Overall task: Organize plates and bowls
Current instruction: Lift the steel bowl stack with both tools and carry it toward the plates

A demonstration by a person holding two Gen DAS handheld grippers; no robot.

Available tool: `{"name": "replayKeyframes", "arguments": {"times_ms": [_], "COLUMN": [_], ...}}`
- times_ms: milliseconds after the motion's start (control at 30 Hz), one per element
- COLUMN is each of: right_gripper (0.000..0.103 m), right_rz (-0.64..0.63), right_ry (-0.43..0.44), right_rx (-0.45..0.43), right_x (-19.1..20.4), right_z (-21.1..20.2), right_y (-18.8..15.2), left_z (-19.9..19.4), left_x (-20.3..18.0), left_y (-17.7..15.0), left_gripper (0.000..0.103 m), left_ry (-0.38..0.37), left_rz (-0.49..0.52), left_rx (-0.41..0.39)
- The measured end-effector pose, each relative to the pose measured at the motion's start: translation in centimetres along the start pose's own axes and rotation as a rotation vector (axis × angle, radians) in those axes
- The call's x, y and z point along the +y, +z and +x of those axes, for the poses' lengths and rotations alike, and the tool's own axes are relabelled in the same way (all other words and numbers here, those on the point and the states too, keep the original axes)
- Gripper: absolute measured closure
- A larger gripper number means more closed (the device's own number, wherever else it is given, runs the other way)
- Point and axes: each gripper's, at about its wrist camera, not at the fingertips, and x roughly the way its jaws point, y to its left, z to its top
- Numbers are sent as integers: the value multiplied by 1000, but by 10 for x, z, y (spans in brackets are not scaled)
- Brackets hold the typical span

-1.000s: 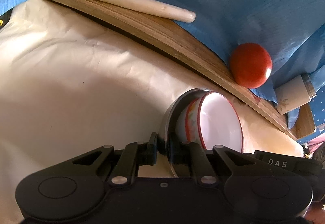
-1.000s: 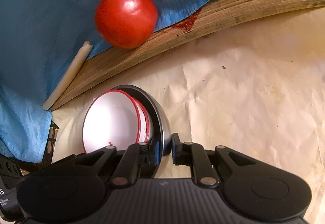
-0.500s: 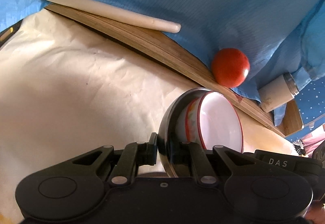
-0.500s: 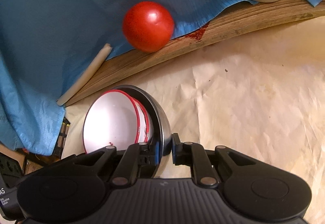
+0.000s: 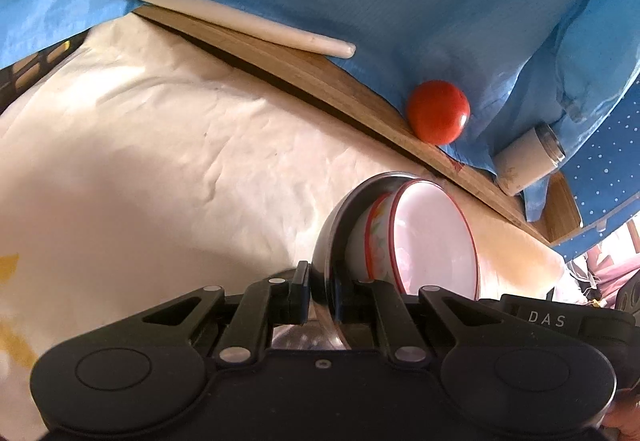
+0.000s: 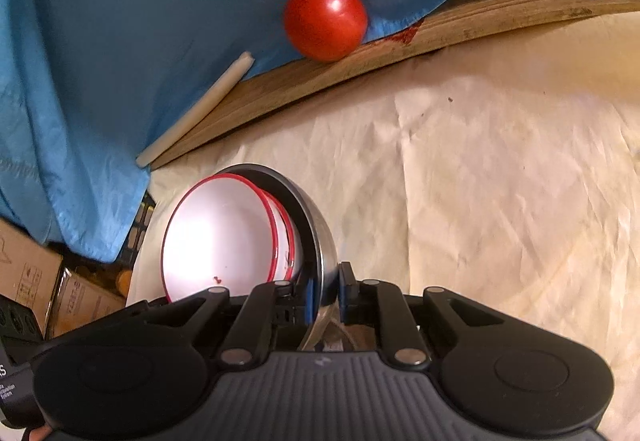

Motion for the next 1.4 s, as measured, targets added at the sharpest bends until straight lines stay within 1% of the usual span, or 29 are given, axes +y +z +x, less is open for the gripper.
{"name": "replayKeyframes", "arguments": {"times_ms": [300,1000,1400], "right_gripper": [90,89,88], "right_rz": [-23,-32,-38], "right_ry": [-4,-17,-28], "right_rx": [11,51,76], "right_x": [4,-6,-5], "right_z": [-6,-13,-6], "right_y": [-25,-63,-66], "left_z": [-17,-27,-23], "left_x": [7,19,25], "left_y": [-18,-62,-65], "left_gripper": [93,93,93], "left_ry": [2,6,8], "left_rz": [-1,-7,-30], "left_rx": [0,29,38]}}
